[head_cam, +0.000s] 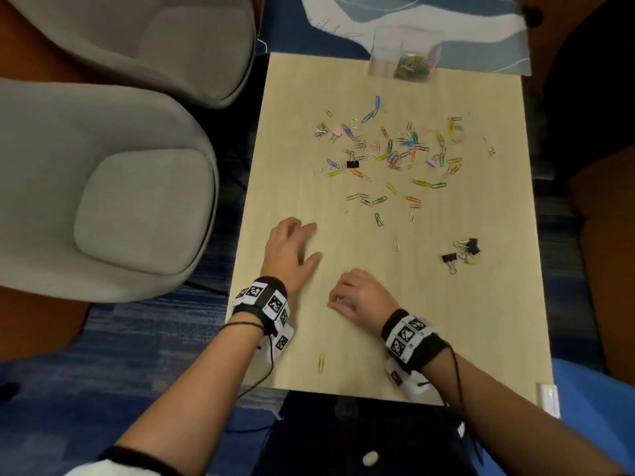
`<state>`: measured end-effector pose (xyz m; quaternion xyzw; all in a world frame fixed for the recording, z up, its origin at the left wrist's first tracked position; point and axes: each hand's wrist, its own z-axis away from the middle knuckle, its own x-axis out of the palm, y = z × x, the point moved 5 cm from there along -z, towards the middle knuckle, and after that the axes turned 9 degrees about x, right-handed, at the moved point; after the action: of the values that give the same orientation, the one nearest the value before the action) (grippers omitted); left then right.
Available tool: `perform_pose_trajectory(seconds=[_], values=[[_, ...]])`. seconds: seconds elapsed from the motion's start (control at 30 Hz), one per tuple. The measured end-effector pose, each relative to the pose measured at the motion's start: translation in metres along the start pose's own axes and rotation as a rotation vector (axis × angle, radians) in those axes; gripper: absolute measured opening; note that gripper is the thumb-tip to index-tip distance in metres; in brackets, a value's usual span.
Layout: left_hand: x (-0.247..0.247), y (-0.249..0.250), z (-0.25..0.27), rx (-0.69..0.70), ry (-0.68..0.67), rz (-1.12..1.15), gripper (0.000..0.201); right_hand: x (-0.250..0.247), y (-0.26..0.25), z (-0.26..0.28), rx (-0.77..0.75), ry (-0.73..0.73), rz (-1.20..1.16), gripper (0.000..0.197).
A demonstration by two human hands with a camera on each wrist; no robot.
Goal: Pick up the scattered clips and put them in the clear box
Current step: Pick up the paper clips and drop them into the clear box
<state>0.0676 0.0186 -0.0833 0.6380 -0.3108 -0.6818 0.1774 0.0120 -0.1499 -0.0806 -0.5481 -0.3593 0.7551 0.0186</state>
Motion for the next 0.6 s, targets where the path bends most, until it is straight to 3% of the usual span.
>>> perform_pose_trajectory(seconds=[0.1,0.23,0.33,0.43,0.5,0.6], values=[[0.014,0.017,-0.022,0.037,-0.069,-0.038,0.058,-0.049,0.050,-0.017,0.263,0.134,0.098,0.015],[0.038,0.058,-0.058,0.282,-0.225,-0.134,0.057,-0.084,0.061,-0.009,0.461,0.089,-0.083,0.008],[0.060,0.076,-0.083,0.404,-0.429,-0.324,0.056,-0.058,0.011,0.017,0.388,-0.249,-0.311,0.006],[0.070,0.074,-0.100,0.408,-0.567,-0.412,0.059,-0.009,-0.044,0.042,0.181,-0.605,-0.361,0.020],[0.070,0.070,-0.104,0.423,-0.592,-0.424,0.062,0.019,-0.064,0.049,0.088,-0.715,-0.334,0.026],[0.068,0.065,-0.104,0.456,-0.616,-0.447,0.064,0.041,-0.069,0.046,0.076,-0.817,-0.332,0.032]])
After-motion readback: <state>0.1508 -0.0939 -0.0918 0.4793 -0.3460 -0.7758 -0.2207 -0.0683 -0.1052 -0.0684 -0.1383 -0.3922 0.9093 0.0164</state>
